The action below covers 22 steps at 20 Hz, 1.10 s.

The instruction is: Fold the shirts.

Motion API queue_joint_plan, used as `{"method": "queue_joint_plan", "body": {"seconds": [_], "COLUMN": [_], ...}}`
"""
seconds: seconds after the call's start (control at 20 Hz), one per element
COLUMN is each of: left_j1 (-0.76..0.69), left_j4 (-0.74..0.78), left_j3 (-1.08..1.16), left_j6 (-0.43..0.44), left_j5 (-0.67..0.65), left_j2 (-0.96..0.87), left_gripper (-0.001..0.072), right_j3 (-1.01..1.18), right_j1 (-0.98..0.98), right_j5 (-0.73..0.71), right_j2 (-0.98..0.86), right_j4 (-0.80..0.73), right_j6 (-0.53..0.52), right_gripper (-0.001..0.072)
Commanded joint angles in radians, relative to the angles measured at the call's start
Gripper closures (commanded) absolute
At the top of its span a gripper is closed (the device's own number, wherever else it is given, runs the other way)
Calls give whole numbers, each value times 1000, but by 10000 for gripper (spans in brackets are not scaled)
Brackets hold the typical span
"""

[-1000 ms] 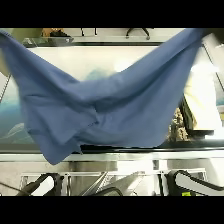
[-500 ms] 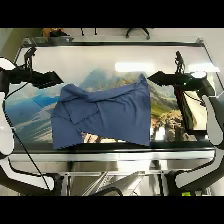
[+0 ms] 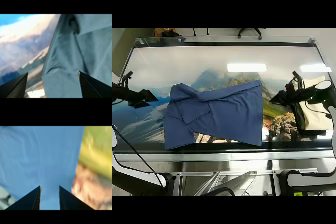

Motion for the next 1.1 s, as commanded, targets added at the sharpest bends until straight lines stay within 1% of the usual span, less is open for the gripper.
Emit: {"method": "queue_joint_plan", "body": {"seconds": [0.0, 0.1, 0.25, 0.35, 0.45, 0.55, 0.6, 0.7, 0.9, 0.95, 1.0, 1.05], "left_j1": [13, -4, -21, -34, -51, -73, -79, -79, -61, -56, -51, -49], "left_j4": [3, -6, -116, -126, -127, -122, -122, -119, -118, -118, -119, -120], "left_j3": [-53, -52, -45, 0, 42, 58, 61, 55, 4, -7, -10, -7], "left_j6": [64, 85, 126, 127, 122, 128, 132, 132, 132, 132, 132, 136], "left_j5": [-5, -14, -15, -26, -72, -132, -160, -202, -200, -193, -194, -192], "left_j2": [-72, -121, -181, -221, -248, -251, -251, -251, -251, -251, -251, -251], "left_gripper": [7, 7, 7, 7, 16, 278, 297, 297, 298, 324, 621, 693], "right_j3": [-176, -250, -328, -352, -362, -365, -367, -368, -417, -439, -460, -478], "right_j1": [-5, -5, -5, -5, -5, -5, -5, -5, -5, -5, -5, -5], "right_j5": [23, 23, 22, 23, 24, 28, 31, 40, 40, 35, 20, 4], "right_j2": [104, 150, 209, 232, 246, 247, 247, 247, 247, 247, 246, 244], "right_j4": [-60, -60, -63, -63, -63, -63, -64, -78, -86, -85, -85, -85], "right_j6": [36, 42, 47, 57, 57, 56, 56, 57, 57, 57, 57, 57], "right_gripper": [443, 443, 443, 443, 443, 443, 443, 443, 441, 441, 414, 349]}}
